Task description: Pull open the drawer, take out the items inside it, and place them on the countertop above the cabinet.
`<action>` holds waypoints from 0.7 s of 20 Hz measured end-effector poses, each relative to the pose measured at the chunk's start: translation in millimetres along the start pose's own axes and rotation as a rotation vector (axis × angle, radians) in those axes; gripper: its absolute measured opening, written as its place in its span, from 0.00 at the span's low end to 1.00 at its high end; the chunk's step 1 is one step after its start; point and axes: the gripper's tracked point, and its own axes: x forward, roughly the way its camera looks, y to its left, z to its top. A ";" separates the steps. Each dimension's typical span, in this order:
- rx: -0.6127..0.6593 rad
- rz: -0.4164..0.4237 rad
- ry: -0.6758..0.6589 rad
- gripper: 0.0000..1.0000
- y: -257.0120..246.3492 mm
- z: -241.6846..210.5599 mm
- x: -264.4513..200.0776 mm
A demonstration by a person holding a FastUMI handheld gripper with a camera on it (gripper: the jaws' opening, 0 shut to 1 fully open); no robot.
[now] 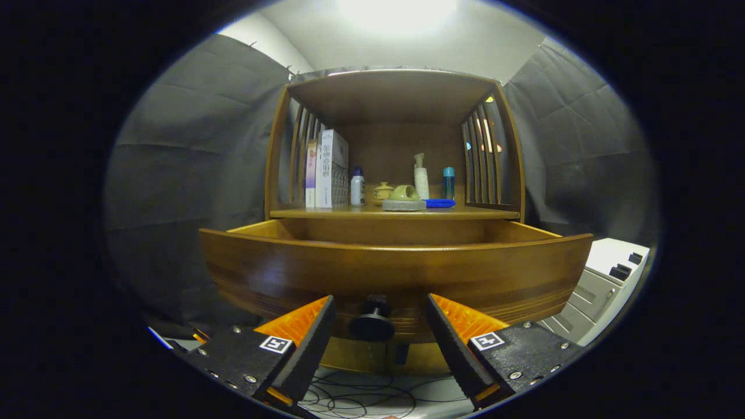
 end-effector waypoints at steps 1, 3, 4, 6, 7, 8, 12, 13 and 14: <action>-0.006 0.001 0.005 0.95 0.7 -2.9 3.7; 0.003 -0.011 0.011 0.96 -1.4 -7.3 9.0; 0.018 -0.027 0.022 0.96 -5.0 -11.4 11.5; 0.044 -0.057 -0.010 0.95 -4.9 -9.2 14.2; 0.040 -0.063 -0.007 0.94 -4.3 -10.7 15.5; 0.039 -0.068 -0.015 0.92 -4.6 -9.6 15.7; 0.061 -0.081 -0.009 0.92 -8.4 -11.2 26.0; 0.071 -0.074 -0.009 0.93 -8.6 -8.3 30.7; 0.078 -0.067 -0.009 0.95 -9.5 -9.0 35.1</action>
